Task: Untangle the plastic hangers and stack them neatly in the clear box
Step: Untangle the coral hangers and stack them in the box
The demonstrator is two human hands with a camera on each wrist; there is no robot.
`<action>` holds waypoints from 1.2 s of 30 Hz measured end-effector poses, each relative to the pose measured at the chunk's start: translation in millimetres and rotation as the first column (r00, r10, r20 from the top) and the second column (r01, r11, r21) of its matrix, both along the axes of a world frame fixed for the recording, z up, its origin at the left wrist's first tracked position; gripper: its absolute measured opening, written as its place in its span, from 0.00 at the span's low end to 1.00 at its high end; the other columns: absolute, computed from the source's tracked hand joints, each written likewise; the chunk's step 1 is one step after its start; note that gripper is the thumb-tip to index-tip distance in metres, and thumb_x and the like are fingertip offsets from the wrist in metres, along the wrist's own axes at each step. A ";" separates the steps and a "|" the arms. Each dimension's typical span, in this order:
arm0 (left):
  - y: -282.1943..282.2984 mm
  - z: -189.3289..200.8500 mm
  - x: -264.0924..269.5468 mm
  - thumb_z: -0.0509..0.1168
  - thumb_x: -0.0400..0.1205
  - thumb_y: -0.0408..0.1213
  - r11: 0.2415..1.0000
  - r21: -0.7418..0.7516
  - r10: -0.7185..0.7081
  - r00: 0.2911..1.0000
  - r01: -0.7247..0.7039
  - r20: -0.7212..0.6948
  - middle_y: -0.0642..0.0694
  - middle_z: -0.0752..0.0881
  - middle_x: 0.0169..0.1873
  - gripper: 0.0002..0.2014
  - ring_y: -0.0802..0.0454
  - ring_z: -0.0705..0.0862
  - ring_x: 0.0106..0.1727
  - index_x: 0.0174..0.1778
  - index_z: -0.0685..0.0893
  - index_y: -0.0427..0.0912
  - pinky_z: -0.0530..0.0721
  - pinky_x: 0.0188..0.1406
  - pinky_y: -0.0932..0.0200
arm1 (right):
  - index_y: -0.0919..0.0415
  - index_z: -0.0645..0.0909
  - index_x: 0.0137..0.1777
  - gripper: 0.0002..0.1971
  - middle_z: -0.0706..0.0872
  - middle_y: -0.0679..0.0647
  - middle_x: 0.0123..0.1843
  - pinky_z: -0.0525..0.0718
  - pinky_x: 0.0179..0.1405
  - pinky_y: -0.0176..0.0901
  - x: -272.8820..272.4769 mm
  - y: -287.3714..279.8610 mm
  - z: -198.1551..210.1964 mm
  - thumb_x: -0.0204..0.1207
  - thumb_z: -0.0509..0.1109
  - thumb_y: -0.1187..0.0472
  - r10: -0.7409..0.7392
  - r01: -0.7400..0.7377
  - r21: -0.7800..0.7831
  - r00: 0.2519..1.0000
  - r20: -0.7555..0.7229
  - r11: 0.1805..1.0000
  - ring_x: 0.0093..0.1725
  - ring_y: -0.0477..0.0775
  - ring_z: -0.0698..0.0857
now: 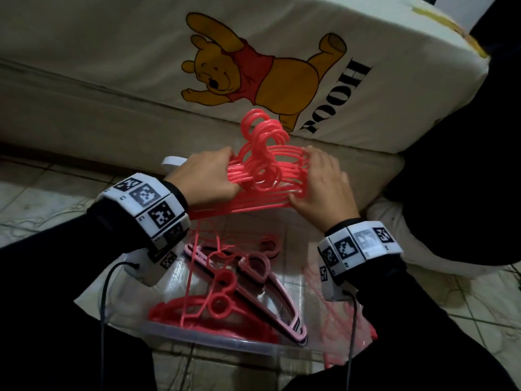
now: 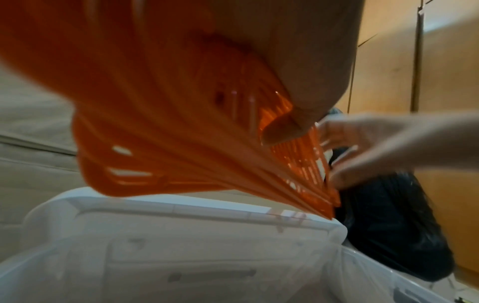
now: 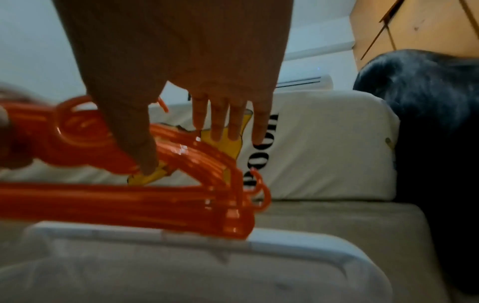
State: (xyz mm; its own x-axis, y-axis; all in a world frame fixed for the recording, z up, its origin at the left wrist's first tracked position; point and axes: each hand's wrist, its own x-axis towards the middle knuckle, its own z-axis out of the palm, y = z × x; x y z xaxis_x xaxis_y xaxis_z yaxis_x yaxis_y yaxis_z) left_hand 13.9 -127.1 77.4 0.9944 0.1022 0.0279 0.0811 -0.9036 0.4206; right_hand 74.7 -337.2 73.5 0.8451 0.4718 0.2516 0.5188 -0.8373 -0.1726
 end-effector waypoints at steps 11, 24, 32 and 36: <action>0.9 0.2 0.0 0.69 0.73 0.52 0.999 -0.031 -0.041 0.997 0.039 -0.066 0.52 0.86 0.40 0.12 0.51 0.83 0.44 0.48 0.81 0.51 0.72 0.36 0.58 | 0.57 0.61 0.79 0.39 0.66 0.55 0.80 0.51 0.80 0.61 6.8 11.5 -21.1 0.69 0.76 0.61 0.105 -0.104 0.026 0.994 -0.023 0.994 0.82 0.56 0.58; -3.9 -8.0 -6.9 0.62 0.74 0.42 0.980 0.156 -0.111 0.990 0.124 -0.089 0.41 0.84 0.54 0.13 0.40 0.83 0.54 0.53 0.74 0.45 0.80 0.51 0.50 | 0.62 0.76 0.59 0.11 0.85 0.62 0.54 0.75 0.41 0.53 -4.8 28.1 -20.0 0.77 0.61 0.67 0.183 -0.178 -0.130 0.983 0.026 0.975 0.51 0.67 0.83; -0.1 -3.7 -3.6 0.66 0.74 0.43 0.969 0.201 -0.158 0.986 0.144 0.051 0.41 0.81 0.53 0.21 0.41 0.79 0.56 0.63 0.76 0.43 0.77 0.55 0.47 | 0.65 0.76 0.53 0.09 0.85 0.64 0.49 0.60 0.38 0.45 -0.7 34.4 -15.8 0.76 0.61 0.72 0.166 -0.166 0.005 0.986 0.003 0.986 0.48 0.68 0.83; 2.3 -5.6 -2.0 0.64 0.76 0.42 0.957 0.275 -0.116 0.991 0.095 0.060 0.41 0.84 0.55 0.18 0.39 0.82 0.56 0.61 0.75 0.43 0.77 0.48 0.49 | 0.63 0.77 0.52 0.08 0.86 0.63 0.47 0.71 0.38 0.48 2.2 35.8 -18.6 0.76 0.62 0.71 0.129 -0.125 0.079 0.990 -0.053 0.989 0.47 0.68 0.84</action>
